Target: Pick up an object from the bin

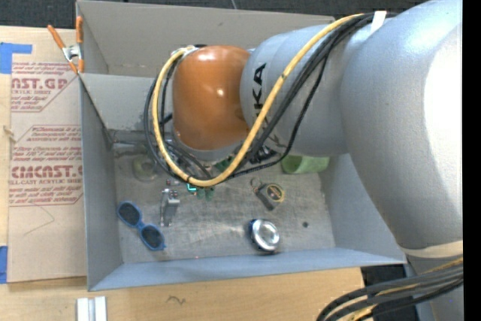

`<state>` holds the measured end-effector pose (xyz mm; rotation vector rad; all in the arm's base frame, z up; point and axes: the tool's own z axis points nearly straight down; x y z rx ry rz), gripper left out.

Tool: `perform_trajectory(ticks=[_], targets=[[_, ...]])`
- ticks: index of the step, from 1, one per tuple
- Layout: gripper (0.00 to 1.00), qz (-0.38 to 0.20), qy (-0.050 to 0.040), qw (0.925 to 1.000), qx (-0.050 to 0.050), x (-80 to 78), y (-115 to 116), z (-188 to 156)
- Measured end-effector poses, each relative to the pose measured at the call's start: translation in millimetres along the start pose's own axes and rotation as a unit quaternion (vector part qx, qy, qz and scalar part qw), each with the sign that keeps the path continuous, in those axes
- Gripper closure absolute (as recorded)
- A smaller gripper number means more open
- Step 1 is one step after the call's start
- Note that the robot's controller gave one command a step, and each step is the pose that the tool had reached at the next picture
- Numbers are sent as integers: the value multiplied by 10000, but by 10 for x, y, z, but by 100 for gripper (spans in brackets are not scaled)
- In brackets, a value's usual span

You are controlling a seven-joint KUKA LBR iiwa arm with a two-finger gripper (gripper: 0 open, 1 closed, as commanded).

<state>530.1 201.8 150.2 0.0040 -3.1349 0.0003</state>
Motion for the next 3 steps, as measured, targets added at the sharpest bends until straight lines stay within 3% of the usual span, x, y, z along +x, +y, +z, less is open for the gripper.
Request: perform_trajectory(ticks=[1,2,3], targets=[[0,-2251,-8,9743,0,234,281,702],[100,-2229,-18,9748,15,211,260,670],[100,-3189,-75,9478,-1,419,393,-653]])
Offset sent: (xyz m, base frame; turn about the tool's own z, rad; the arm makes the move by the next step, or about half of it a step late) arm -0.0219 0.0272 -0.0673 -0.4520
